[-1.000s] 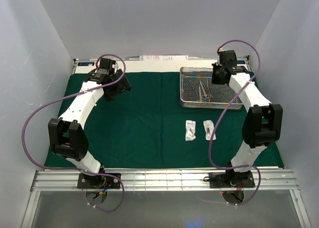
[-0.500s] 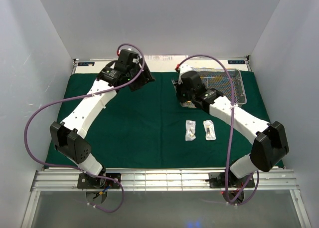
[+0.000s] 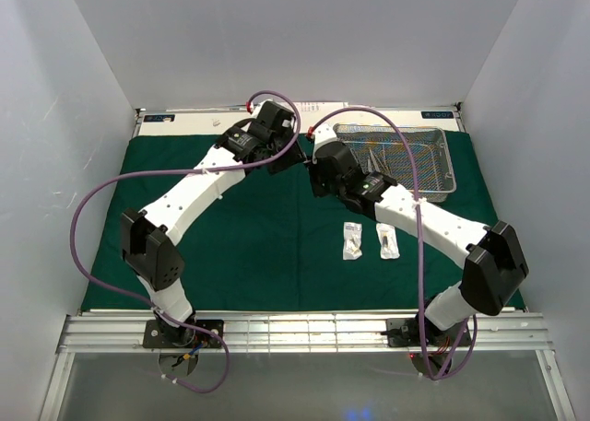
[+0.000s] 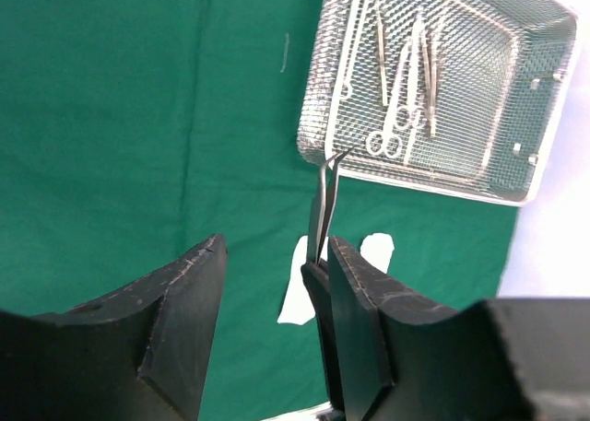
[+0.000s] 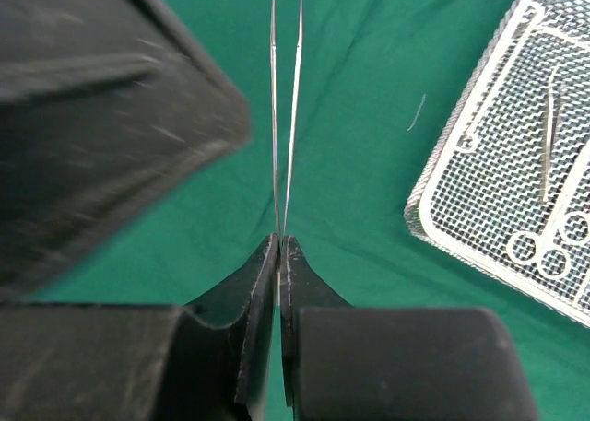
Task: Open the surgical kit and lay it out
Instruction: Place the medical item in the surgical kit.
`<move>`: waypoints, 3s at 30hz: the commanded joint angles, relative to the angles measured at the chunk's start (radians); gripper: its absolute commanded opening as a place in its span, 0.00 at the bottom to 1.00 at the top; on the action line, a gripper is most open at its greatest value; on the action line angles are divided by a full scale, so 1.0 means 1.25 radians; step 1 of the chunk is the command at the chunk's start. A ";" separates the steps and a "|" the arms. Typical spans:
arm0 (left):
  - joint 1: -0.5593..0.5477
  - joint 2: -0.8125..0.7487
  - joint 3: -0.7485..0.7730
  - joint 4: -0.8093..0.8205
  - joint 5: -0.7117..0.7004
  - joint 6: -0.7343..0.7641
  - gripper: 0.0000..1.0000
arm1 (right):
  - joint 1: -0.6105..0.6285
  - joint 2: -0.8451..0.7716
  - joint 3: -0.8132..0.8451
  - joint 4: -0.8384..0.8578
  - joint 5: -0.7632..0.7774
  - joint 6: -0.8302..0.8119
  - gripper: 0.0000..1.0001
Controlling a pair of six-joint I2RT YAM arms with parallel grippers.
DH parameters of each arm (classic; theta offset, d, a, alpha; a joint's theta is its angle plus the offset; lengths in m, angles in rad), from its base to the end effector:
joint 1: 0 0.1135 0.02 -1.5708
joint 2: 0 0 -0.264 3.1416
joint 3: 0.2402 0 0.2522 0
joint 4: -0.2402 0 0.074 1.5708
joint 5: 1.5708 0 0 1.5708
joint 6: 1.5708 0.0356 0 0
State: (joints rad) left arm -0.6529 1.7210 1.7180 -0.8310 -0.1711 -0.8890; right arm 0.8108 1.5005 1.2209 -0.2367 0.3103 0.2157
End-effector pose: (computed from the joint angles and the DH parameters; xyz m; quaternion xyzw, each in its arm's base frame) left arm 0.3039 -0.2248 0.3530 -0.1400 0.9194 -0.1929 0.3129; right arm 0.2471 0.2442 0.3136 -0.1760 0.8391 0.1277 0.4986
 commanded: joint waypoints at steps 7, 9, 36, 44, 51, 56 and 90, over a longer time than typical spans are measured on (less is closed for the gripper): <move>-0.035 -0.004 0.005 0.055 -0.078 -0.012 0.51 | 0.018 0.030 0.036 0.014 0.008 0.026 0.08; -0.036 -0.007 -0.007 0.071 -0.090 -0.012 0.47 | 0.018 0.032 0.038 0.011 0.005 0.036 0.08; -0.037 -0.092 -0.166 0.190 -0.097 -0.111 0.46 | 0.016 0.022 0.021 0.045 -0.040 0.123 0.08; -0.036 -0.143 -0.237 0.244 -0.120 -0.112 0.46 | -0.001 0.014 0.011 0.045 -0.074 0.150 0.08; -0.037 -0.147 -0.258 0.256 -0.118 -0.110 0.45 | -0.007 0.021 0.009 0.047 -0.089 0.161 0.08; -0.037 -0.156 -0.287 0.332 -0.098 -0.084 0.45 | -0.007 0.027 0.004 0.062 -0.114 0.171 0.08; -0.061 -0.082 -0.294 0.337 -0.145 -0.006 0.37 | -0.003 0.045 -0.008 0.089 -0.102 0.143 0.08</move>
State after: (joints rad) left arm -0.7124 1.6180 1.3350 -0.4183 -0.3298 -0.9222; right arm 0.8005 1.5543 1.2129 -0.1806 0.1699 0.4107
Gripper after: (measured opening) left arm 0.374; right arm 0.081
